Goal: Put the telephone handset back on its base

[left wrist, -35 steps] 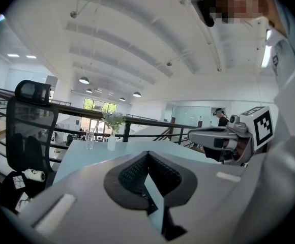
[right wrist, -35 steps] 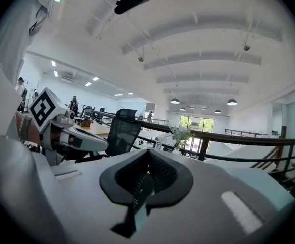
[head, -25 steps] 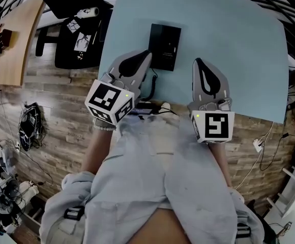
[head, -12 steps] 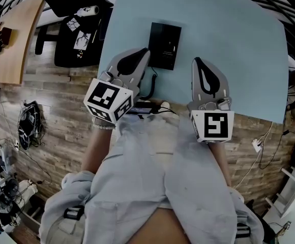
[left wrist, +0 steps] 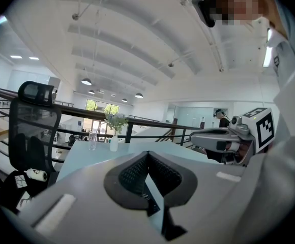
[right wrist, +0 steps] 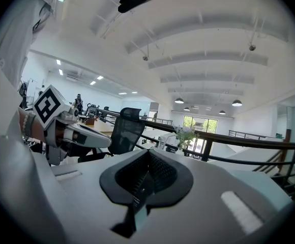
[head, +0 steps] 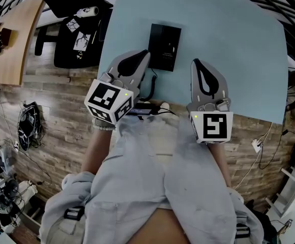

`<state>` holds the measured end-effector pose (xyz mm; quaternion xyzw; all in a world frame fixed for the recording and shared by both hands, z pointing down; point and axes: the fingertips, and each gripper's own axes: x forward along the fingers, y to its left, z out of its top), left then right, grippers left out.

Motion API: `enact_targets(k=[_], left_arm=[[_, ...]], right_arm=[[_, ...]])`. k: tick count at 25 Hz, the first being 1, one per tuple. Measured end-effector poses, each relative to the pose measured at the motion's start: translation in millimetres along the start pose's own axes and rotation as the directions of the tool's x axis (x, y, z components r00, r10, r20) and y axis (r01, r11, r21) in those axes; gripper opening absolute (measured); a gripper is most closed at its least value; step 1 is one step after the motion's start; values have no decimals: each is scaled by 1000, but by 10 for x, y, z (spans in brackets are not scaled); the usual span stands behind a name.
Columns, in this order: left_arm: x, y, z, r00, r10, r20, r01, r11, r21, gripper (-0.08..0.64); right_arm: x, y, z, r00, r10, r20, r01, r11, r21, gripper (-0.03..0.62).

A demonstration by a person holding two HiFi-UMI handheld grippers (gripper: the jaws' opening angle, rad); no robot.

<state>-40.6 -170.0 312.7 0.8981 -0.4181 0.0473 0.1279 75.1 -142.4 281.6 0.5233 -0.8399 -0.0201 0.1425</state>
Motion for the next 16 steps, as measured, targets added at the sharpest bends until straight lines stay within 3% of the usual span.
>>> enact_targets(k=[16], left_arm=[[75, 73, -56, 1000, -1, -22, 1, 1000, -2, 3]], right_arm=[[86, 9, -59, 1000, 10, -28, -10, 1000, -3, 6]])
